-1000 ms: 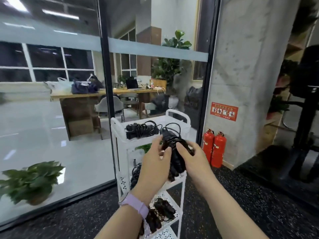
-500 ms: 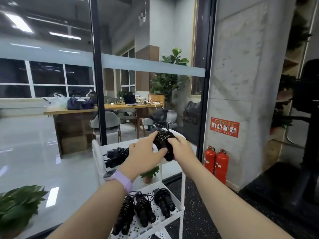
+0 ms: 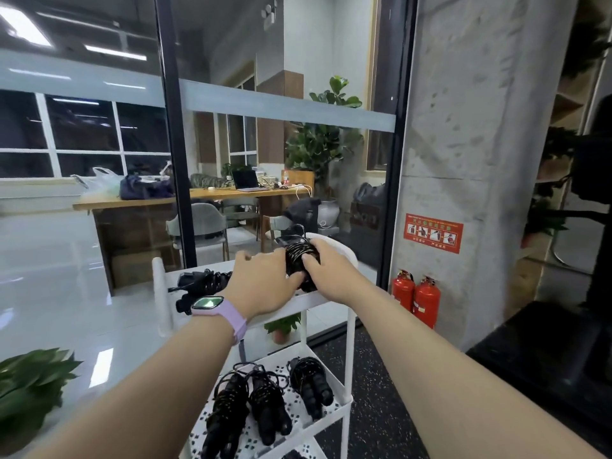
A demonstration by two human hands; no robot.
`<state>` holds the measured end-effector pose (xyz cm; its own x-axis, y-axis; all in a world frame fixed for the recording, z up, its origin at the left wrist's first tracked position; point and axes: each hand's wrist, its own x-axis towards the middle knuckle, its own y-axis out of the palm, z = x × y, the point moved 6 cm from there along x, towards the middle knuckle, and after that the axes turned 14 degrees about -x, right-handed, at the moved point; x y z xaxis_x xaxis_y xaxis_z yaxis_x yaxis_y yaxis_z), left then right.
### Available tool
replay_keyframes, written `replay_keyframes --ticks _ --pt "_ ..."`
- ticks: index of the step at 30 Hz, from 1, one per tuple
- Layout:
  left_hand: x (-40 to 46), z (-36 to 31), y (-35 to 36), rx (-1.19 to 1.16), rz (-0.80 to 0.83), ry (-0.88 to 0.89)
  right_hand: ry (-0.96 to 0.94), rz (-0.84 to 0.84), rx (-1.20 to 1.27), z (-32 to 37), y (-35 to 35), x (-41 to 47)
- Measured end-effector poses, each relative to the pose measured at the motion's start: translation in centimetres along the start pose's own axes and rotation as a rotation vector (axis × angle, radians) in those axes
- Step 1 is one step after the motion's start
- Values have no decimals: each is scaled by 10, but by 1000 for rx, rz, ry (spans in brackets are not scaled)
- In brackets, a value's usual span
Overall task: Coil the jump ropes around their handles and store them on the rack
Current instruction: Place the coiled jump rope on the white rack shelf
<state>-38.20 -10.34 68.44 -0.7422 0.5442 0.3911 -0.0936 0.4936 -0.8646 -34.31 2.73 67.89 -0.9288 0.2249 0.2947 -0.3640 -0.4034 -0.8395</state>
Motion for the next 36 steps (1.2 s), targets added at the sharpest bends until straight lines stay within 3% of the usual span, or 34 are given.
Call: replay_keyframes --ticks 3,8,14,22,27,36 --pt "-7 -4 6 199 50 -4 -17 69 -172 -3 10 -3" --pt "-18 -11 6 262 43 25 25 15 -197 -8 4 -13" --pt "-39 -29 7 283 -103 94 -86 -60 -169 -7 -11 -40" --pt "-69 -120 20 132 -180 278 -69 -62 -158 -37 -45 -113" --pt "-108 -192 45 -12 -181 368 57 -117 -199 -93 -81 -187" --pt "-224 -306 190 -401 103 372 384 -261 -236 -240 -97 -399"
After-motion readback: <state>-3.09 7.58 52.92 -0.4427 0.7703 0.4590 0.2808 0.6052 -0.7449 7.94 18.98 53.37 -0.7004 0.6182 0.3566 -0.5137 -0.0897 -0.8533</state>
